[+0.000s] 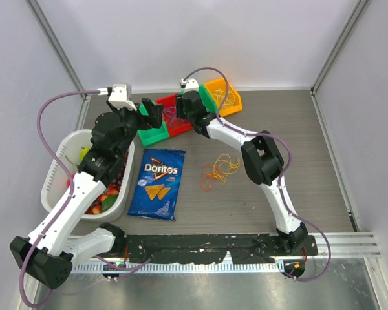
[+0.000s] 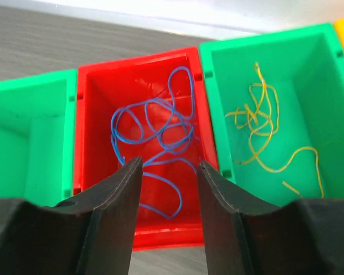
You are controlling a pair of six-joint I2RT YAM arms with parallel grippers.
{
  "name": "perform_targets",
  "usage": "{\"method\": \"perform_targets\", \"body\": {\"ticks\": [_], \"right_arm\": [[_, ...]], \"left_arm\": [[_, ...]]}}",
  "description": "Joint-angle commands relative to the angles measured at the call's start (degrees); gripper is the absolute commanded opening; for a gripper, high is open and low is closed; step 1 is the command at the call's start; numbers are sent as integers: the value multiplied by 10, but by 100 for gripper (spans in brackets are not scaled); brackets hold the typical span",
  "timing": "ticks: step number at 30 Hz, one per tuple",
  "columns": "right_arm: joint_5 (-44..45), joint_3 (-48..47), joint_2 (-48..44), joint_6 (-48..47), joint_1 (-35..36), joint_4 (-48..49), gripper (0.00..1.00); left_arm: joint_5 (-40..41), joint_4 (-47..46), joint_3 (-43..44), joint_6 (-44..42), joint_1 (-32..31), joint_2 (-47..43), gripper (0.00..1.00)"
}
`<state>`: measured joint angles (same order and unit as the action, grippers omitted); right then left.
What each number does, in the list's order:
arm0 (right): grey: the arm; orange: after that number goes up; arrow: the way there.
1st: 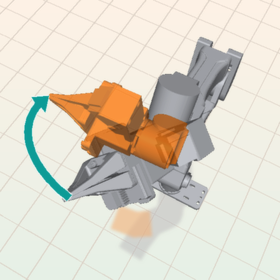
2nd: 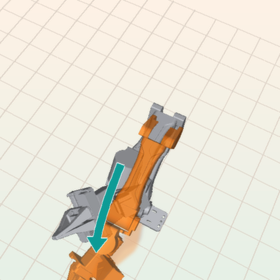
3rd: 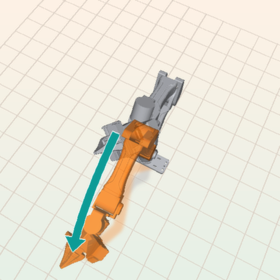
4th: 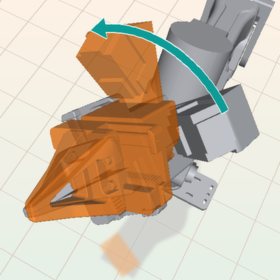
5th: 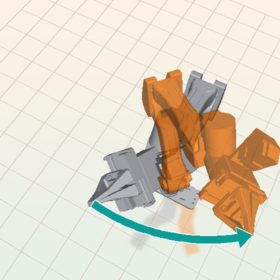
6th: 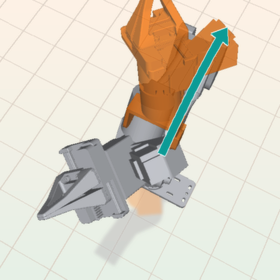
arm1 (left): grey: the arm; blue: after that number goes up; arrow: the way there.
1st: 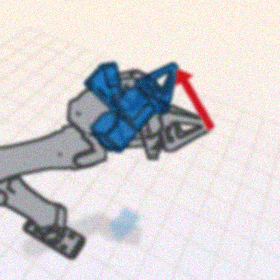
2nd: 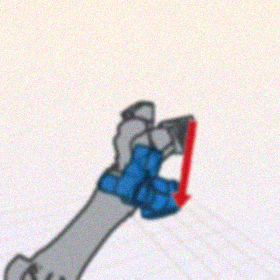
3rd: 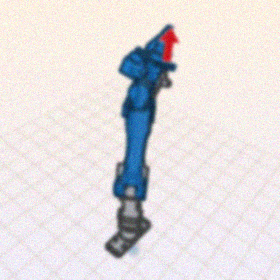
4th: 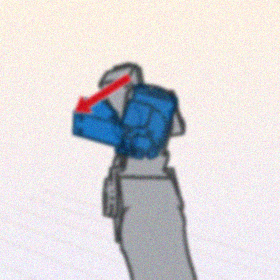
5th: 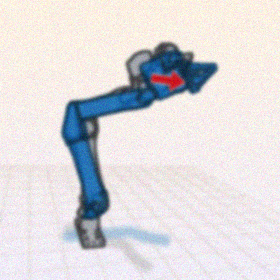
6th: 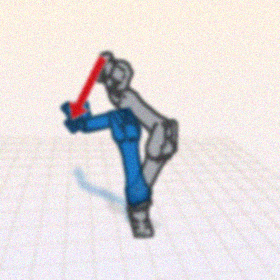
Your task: Untangle the cables
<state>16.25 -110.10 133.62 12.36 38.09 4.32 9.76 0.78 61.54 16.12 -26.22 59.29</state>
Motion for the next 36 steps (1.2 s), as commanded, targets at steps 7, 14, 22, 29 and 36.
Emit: {"method": "perform_targets", "body": {"ticks": [7, 14, 22, 29, 36], "right_arm": [[-28, 223, -240, 67, -6, -58, 54], [-110, 488, -444, 131, -69, -53, 55], [-187, 646, -592, 128, -132, -85, 61], [-209, 691, -587, 136, -137, -71, 63], [-231, 697, -569, 144, -137, -47, 64]], "left_arm": [[-16, -40, -7, 8, 2, 8, 86], [-95, -39, 5, 52, -1, 60, 87], [-262, -67, 14, 198, -25, 200, 77], [-186, -53, -25, 308, -85, 271, 69], [-106, -31, -58, 355, -139, 319, 65]]}}
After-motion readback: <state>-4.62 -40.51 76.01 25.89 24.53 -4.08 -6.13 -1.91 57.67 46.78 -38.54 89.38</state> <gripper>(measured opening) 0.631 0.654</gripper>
